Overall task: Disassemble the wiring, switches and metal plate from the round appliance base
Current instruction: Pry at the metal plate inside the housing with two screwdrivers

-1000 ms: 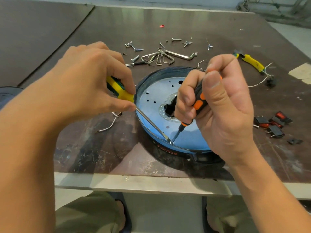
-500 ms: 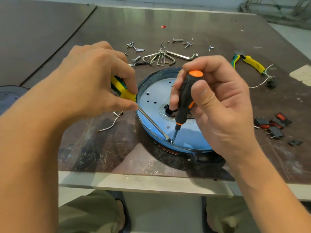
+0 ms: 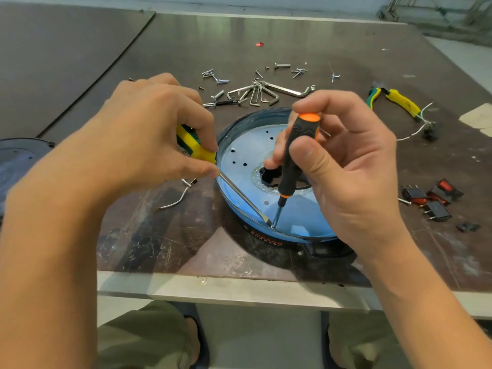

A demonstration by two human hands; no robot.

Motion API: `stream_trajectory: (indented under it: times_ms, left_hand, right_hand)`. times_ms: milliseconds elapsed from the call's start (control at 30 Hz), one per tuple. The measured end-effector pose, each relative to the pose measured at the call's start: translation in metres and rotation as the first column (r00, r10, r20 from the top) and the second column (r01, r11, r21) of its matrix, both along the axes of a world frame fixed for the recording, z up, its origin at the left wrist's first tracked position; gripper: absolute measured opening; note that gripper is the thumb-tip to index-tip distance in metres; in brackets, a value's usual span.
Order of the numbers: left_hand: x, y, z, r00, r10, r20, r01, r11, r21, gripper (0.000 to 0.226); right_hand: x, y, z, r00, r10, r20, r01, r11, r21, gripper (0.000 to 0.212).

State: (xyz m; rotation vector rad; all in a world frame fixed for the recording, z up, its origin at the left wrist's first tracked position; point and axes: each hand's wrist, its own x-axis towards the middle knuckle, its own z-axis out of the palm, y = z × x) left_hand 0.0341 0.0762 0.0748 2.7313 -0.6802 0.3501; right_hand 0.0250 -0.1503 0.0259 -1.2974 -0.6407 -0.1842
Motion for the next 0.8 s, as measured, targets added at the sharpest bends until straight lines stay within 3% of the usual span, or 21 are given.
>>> stream_trajectory:
  times_ms: [133,267,400,667,800]
  left_hand:
    - [-0.0007,0.0000,-0.0004,1.000,0.010,-0.014,-0.010,1.000,-0.003,0.022]
    - [-0.0010,-0.0012,-0.0002,1.000,0.014,-0.015,-0.014,1.000,-0.010,0.023]
    - [-0.0013,-0.0014,-0.0003,1.000,0.013,-0.013,-0.013,1.000,-0.014,0.023]
    - [-0.0011,0.0022,-0.0016,1.000,0.006,0.000,-0.006,1.000,0.009,0.025]
    - [-0.0005,0.0041,-0.0022,0.999,-0.030,0.038,0.029,0.999,0.031,0.025]
  right_hand:
    - [0.0018,-0.0040,-0.0044,0.997,0.060,0.047,-0.060,0.998,-0.014,0.030]
    - [0.0013,-0.0033,-0.0049,0.995,0.100,-0.012,-0.100,0.995,-0.008,0.022]
    - [0.0013,-0.0016,-0.0024,1.000,0.002,0.021,-0.001,0.999,-0.037,0.033]
    - [0.0041,-0.0067,-0.0076,0.998,0.047,-0.053,-0.048,0.999,-0.023,0.023]
    - [0.0034,-0.0062,-0.0050,0.999,-0.049,0.014,0.050,0.997,-0.054,0.028]
